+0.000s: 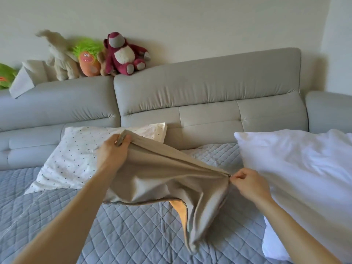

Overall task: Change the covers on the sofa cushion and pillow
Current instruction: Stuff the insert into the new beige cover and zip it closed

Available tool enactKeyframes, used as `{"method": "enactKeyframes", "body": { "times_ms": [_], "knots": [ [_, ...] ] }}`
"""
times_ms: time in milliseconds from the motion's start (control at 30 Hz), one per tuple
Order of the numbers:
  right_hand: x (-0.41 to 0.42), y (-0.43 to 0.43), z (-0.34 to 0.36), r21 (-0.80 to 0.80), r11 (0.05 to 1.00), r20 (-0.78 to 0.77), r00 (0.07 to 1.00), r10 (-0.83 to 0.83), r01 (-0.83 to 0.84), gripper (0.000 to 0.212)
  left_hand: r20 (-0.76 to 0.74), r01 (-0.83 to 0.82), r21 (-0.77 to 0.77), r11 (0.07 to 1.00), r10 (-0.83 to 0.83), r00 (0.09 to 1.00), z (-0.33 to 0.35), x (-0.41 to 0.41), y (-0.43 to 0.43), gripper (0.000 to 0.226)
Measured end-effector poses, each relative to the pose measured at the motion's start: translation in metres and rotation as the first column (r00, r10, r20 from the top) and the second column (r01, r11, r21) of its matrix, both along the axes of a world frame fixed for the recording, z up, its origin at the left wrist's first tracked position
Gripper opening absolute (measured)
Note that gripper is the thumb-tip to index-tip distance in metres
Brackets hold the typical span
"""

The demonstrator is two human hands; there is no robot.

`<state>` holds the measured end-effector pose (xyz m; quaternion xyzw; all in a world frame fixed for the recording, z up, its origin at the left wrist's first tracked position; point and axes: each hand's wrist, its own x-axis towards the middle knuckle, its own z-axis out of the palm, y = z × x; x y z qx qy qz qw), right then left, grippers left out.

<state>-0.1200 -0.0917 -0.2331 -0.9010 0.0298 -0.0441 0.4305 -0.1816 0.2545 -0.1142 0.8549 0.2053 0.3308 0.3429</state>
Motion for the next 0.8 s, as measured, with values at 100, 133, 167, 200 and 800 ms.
{"method": "enactKeyframes", "body": {
  "times_ms": [100,133,167,200,800],
  "knots": [
    [0.013,-0.002,0.015,0.078,0.996,0.005,0.999,-0.051,0.050,0.006,0.019,-0.042,-0.108,0.993,0.044,0.999,-0.010,-0.005,0.019,0.030],
    [0.016,0.001,0.025,0.094,0.994,0.049,0.997,-0.051,0.047,0.006,0.037,-0.057,-0.157,0.986,0.063,0.997,-0.010,-0.005,0.023,0.031],
    [0.019,0.004,0.037,0.120,0.992,0.111,0.992,-0.055,0.042,0.007,0.057,-0.073,-0.210,0.975,0.087,0.995,-0.009,-0.005,0.027,0.032],
    [0.022,0.008,0.049,0.133,0.990,0.174,0.982,-0.069,0.046,0.007,0.074,-0.088,-0.259,0.962,0.111,0.991,-0.010,-0.003,0.033,0.035],
    [-0.096,0.039,-0.076,-0.869,0.247,-0.176,0.735,0.655,-0.429,0.084,-0.526,0.562,0.715,0.416,-0.210,0.824,-0.224,-0.104,0.020,0.080]
  ]
}}
